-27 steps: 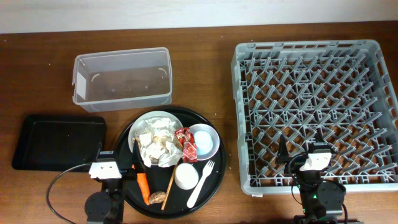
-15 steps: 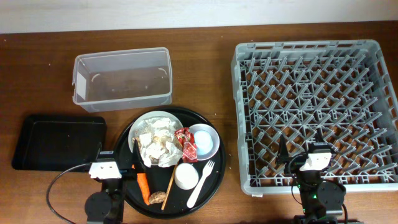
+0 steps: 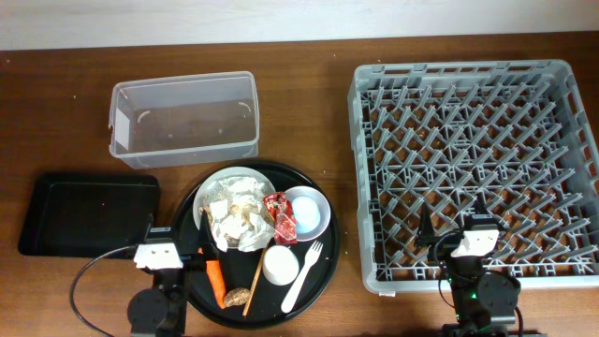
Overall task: Sort waste into correct bins and load items into the dishwasher rack
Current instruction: 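Move the left gripper toward the white tissue on the plate, then grasp the white tissue on the plate with the left gripper, then carry the tissue to the clear bin and release it, then reach the left gripper to the red wrapper and grasp it, then carry the red wrapper to the clear bin and drop it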
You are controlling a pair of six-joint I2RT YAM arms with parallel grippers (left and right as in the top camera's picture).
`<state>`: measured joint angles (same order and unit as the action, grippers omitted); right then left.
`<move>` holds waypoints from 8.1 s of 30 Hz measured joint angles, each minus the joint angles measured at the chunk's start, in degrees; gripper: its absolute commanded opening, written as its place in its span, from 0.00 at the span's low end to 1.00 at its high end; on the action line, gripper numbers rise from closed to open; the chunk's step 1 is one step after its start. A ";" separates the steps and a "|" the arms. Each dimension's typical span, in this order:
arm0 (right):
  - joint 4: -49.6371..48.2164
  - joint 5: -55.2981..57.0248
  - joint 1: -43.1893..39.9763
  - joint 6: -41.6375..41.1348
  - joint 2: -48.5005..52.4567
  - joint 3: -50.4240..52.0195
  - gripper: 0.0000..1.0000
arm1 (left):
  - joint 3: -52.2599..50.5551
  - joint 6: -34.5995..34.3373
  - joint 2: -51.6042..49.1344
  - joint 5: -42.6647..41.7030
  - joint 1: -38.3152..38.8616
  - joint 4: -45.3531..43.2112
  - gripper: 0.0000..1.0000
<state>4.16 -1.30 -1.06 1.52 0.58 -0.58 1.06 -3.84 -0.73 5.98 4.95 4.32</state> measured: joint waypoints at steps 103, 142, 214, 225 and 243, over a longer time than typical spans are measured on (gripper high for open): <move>55.01 -5.05 0.00 -0.02 54.14 -55.58 0.99 | 76.94 0.39 -90.99 -17.66 0.94 48.92 0.89; 55.43 -5.03 0.00 0.02 54.14 -55.63 0.98 | 83.49 -1.11 -95.38 -0.98 1.44 32.41 0.47; 55.69 -5.03 0.00 -0.02 54.18 -55.67 0.98 | 72.72 -9.70 -97.29 -2.73 -0.52 19.56 0.97; 55.67 -5.03 0.00 0.04 54.36 -55.69 0.98 | 68.22 -9.64 -86.29 -18.95 7.50 50.47 0.89; 55.78 -5.03 0.00 -0.07 54.36 -55.78 0.98 | 46.07 -16.59 -86.90 -19.50 13.90 26.25 0.01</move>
<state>59.94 -6.33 -1.06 1.45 54.94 -56.36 47.13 -20.43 -87.64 -13.52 18.85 30.57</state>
